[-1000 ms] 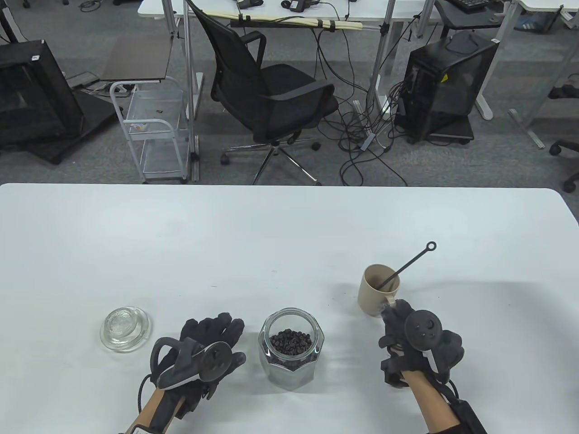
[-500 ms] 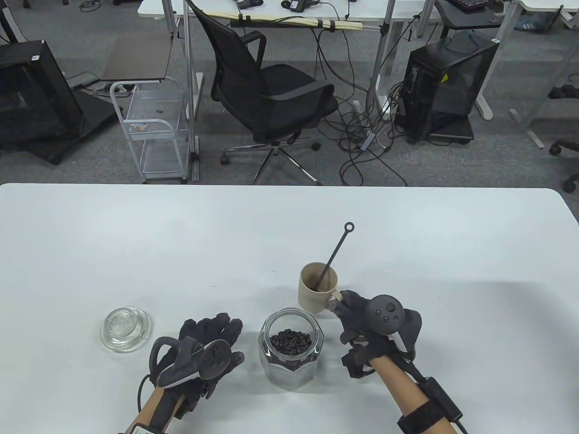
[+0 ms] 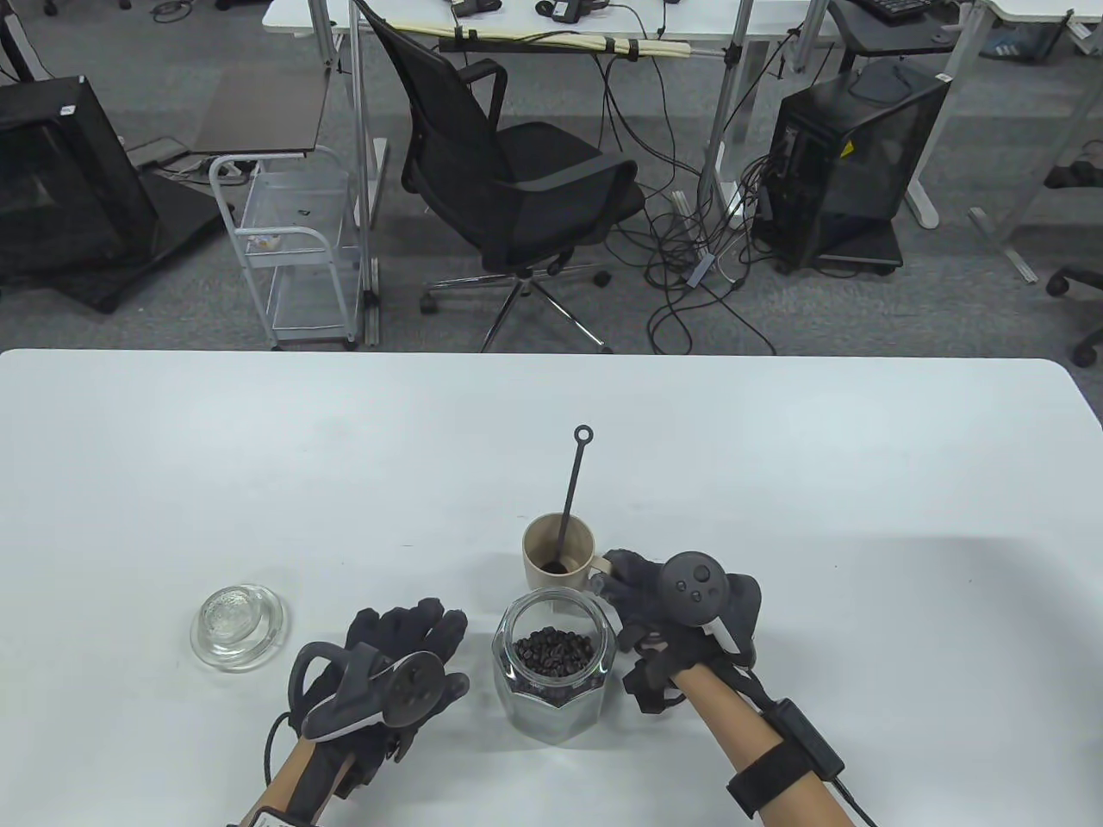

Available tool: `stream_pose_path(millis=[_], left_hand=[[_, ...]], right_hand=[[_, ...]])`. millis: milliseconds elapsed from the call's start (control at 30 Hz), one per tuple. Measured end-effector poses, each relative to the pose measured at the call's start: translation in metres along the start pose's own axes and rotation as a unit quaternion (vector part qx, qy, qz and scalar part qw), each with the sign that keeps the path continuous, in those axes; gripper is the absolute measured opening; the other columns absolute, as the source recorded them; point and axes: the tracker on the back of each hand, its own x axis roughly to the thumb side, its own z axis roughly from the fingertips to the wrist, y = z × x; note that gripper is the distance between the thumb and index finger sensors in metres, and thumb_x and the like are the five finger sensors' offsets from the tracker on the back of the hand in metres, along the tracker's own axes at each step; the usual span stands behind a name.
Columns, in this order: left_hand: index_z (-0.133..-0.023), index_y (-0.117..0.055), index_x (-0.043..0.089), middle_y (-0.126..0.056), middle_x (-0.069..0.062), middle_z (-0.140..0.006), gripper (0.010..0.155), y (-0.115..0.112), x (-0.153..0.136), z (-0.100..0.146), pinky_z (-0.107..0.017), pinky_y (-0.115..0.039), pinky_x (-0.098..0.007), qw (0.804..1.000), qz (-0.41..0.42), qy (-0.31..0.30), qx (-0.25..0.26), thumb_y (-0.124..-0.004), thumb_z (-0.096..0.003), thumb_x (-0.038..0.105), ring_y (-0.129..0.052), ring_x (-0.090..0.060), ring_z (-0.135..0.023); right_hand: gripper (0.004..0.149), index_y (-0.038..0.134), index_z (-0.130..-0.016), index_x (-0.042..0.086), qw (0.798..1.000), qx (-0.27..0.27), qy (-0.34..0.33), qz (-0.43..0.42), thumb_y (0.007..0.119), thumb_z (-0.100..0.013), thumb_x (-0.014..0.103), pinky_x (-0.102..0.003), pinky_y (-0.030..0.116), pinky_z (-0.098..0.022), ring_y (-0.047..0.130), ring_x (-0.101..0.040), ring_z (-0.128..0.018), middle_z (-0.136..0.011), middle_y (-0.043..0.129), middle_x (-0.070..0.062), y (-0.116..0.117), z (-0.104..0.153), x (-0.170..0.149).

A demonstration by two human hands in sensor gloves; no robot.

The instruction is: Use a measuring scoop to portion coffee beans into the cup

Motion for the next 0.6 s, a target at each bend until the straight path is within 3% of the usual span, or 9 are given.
stream_pose_path(millis=[300, 600], left_hand=[[-0.112, -0.045, 0.037, -0.055, -0.003, -0.121, 0.072, -0.0012, 0.0014, 0.0001, -0.077, -0.059, -0.065, 1.000, -0.003, -0.001, -0.004, -0.058, -0.0491, 0.069, -0.078, -0.028, -0.103], [-0.112, -0.045, 0.037, -0.055, -0.003, -0.121, 0.072, -0.0019, 0.0014, 0.0002, -0.077, -0.059, -0.065, 1.000, -0.003, 0.001, -0.006, -0.058, -0.0491, 0.069, -0.078, -0.028, -0.103]], right_hand=[[0.055, 0.093, -0.082, 0.019, 0.999, 0.008, -0.015, 0.031, 0.086, -0.041, 0.054, -0.037, 0.090, -0.030, 0.109, -0.021, -0.042, -0.059, 0.112, -0.009, 0.0044, 0.0018, 0.0082], [0.058, 0.090, -0.088, 0.016, 0.998, 0.053, -0.014, 0.025, 0.083, -0.044, 0.054, -0.040, 0.088, -0.031, 0.107, -0.026, -0.044, -0.065, 0.109, -0.013, 0.0043, 0.0050, 0.0073]])
